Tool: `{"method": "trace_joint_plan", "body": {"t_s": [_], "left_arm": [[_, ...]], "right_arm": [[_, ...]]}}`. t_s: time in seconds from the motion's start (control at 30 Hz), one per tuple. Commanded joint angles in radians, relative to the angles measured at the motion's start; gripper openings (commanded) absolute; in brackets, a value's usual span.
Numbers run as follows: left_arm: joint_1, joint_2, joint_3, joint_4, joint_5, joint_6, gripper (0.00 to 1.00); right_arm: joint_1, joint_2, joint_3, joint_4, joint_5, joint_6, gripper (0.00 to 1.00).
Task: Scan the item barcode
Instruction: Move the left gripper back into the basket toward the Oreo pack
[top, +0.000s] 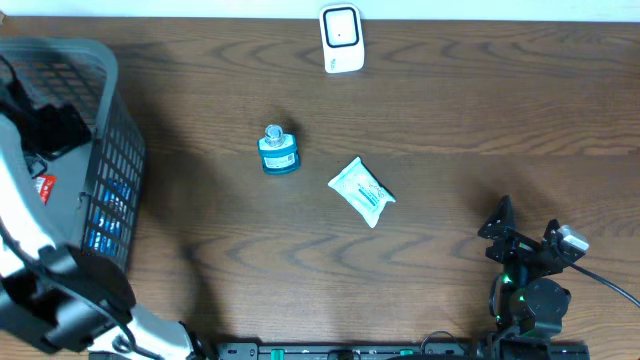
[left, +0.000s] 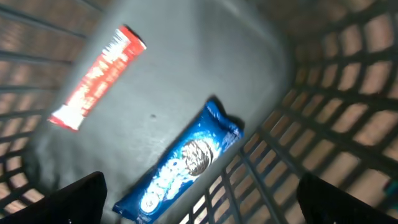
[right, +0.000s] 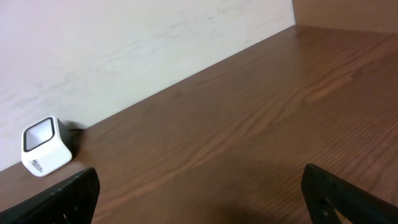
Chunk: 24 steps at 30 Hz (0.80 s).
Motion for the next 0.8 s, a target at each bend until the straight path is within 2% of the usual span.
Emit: {"method": "trace_joint_plan", "body": {"t_s": [0.0, 0.43, 0.77], "left_arm": [[0.0, 0.037, -0.032, -0.014, 0.036, 0.07, 0.98], [0.007, 0.08, -0.278, 0.089, 0.001, 0.073, 0.98], [0.008, 0.081, -0.438, 0.229, 0.001, 0.072, 0.98]], "right_arm": [[0.014, 0.002, -0.003, -0.001, 0.002, -0.013, 0.99], [0.014, 0.002, -0.003, -0.001, 0.002, -0.013, 0.99], [0.014, 0.002, -0.003, -0.001, 0.002, -0.013, 0.99]]}}
